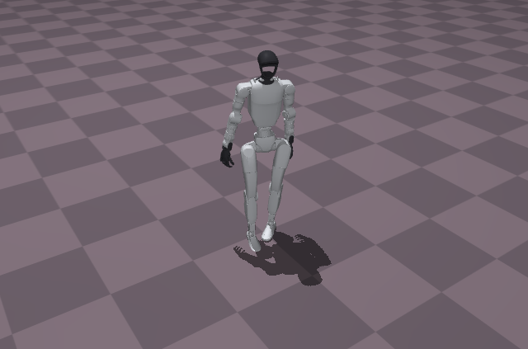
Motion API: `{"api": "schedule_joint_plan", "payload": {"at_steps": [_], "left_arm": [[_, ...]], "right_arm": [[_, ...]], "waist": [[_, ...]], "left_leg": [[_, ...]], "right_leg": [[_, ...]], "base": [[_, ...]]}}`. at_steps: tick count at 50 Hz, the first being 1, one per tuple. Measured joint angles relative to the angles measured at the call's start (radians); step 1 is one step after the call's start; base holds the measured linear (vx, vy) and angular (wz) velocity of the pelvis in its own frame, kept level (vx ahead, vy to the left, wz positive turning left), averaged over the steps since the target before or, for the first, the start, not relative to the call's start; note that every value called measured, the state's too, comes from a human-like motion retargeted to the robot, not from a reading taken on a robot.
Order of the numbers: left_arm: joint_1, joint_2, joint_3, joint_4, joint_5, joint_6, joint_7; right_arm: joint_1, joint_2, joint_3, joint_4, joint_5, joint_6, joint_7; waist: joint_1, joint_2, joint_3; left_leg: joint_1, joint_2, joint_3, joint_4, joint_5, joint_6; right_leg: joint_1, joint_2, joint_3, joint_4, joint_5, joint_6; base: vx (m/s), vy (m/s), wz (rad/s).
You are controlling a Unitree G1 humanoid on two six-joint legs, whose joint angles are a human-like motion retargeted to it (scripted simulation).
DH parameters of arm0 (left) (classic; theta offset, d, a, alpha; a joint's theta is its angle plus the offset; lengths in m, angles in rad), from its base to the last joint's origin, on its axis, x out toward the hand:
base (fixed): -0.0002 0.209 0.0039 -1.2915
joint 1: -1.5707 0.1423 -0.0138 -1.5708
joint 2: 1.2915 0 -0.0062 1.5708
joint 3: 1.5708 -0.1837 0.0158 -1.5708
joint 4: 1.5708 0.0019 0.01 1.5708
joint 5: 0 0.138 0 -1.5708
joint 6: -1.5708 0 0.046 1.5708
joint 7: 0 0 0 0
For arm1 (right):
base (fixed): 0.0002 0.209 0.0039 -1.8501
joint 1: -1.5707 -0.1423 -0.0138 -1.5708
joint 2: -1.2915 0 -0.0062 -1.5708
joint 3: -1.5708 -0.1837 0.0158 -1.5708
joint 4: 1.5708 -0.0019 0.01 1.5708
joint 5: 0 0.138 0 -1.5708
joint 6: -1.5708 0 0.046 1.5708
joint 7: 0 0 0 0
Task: In place motions
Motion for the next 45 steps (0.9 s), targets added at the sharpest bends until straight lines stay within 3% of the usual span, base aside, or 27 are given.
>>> {"api": "schedule_joint_plan", "payload": {"at_steps": [2,7,11,17,20,22,25,30,35,38,40,42,45], "left_arm": [[-0.012,0.013,-0.008,-0.002,0.008,0.000,-0.007],[-0.031,0.073,-0.034,0.001,0.023,0.020,-0.044],[-0.028,0.092,-0.031,-0.028,0.072,0.021,-0.015],[0.009,0.076,-0.008,-0.024,0.038,0.015,-0.017],[0.017,0.067,0.010,-0.012,0.045,0.022,-0.025],[0.023,0.061,0.009,-0.007,0.059,0.024,-0.026],[0.035,0.048,-0.001,-0.001,0.082,0.030,-0.032],[0.044,0.018,-0.017,-0.020,0.080,0.034,-0.044],[0.023,0.014,0.004,-0.092,0.112,0.046,-0.041],[0.033,0.013,-0.026,-0.148,0.099,0.029,-0.026],[0.035,0.020,-0.053,-0.159,0.074,0.017,-0.018],[0.022,0.010,-0.077,-0.155,0.051,0.011,-0.018],[-0.011,-0.014,-0.069,-0.139,0.017,0.007,-0.024]], "right_arm": [[-0.025,0.003,0.011,-0.026,-0.008,-0.008,0.010],[-0.048,0.024,0.085,-0.067,0.042,-0.045,0.010],[-0.045,0.016,0.099,-0.030,0.042,-0.033,0.019],[-0.002,-0.010,0.060,0.047,0.032,0.011,-0.031],[0.005,-0.010,0.018,0.069,0.093,0.022,-0.040],[0.003,-0.007,-0.007,0.080,0.141,0.022,-0.042],[0.000,-0.003,-0.027,0.092,0.177,0.024,-0.036],[-0.021,0.012,-0.002,0.093,0.153,0.040,-0.030],[-0.033,0.041,0.047,0.114,0.152,0.050,-0.006],[-0.011,0.050,0.057,0.131,0.139,0.057,-0.004],[-0.001,0.052,0.055,0.139,0.110,0.069,0.003],[0.001,0.047,0.047,0.131,0.074,0.079,0.007],[-0.033,0.030,0.063,0.106,0.032,0.084,0.010]], "waist": [[-0.066,0.014,0.012],[-0.235,0.053,0.029],[-0.214,0.071,0.030],[-0.161,0.126,-0.044],[-0.201,0.154,-0.062],[-0.207,0.153,-0.074],[-0.193,0.165,-0.097],[-0.297,0.172,-0.094],[-0.373,0.081,-0.067],[-0.289,0.006,-0.071],[-0.194,0.016,-0.042],[-0.163,0.016,-0.038],[-0.156,0.006,-0.019]], "left_leg": [[0.017,0.057,0.180,-0.055,0.006,0.010],[0.021,0.124,0.274,-0.101,0.012,-0.005],[0.032,0.152,0.449,-0.137,-0.006,0.008],[0.036,0.220,0.782,-0.152,-0.085,-0.005],[0.042,0.254,0.907,-0.128,-0.136,-0.022],[0.056,0.249,1.002,-0.118,-0.171,-0.030],[0.082,0.246,1.126,-0.112,-0.217,-0.048],[0.121,0.254,1.246,-0.041,-0.257,-0.069],[0.164,0.267,1.270,0.191,-0.183,-0.006],[0.086,0.321,1.183,0.499,-0.137,0.119],[0.037,0.420,1.050,0.732,-0.147,0.133],[-0.029,0.376,0.925,0.782,-0.109,0.133],[-0.128,0.209,0.716,0.721,-0.031,0.120]], "right_leg": [[-0.014,0.031,0.006,-0.004,0.011,-0.022],[-0.067,0.062,-0.077,0.012,-0.039,-0.152],[-0.087,-0.007,-0.400,0.040,-0.091,-0.199],[0.003,-0.116,-1.054,0.131,-0.186,-0.205],[0.068,-0.123,-1.222,0.141,-0.216,-0.214],[0.090,-0.120,-1.230,0.121,-0.223,-0.189],[0.035,-0.091,-1.082,0.133,-0.203,-0.213],[0.016,-0.024,-0.889,0.066,-0.160,-0.290],[0.062,-0.089,-0.744,0.057,-0.144,-0.269],[0.084,-0.131,-0.617,0.052,-0.135,-0.264],[0.128,-0.067,-0.527,0.050,-0.143,-0.282],[0.127,-0.074,-0.491,0.035,-0.115,-0.280],[0.109,-0.102,-0.424,0.031,-0.081,-0.272]], "base": [[-0.22,0.10,-1.52],[-0.22,0.13,-1.88],[-0.20,0.08,-2.94],[-0.07,-0.02,-3.11],[-0.08,-0.09,-2.36],[0.02,-0.07,-2.52],[0.10,-0.07,-2.76],[0.05,-0.12,-1.63],[0.14,-0.09,-1.22],[0.34,-0.20,-2.06],[0.44,-0.36,-2.42],[0.07,-0.02,-1.30],[-0.09,0.15,-1.13]]}}
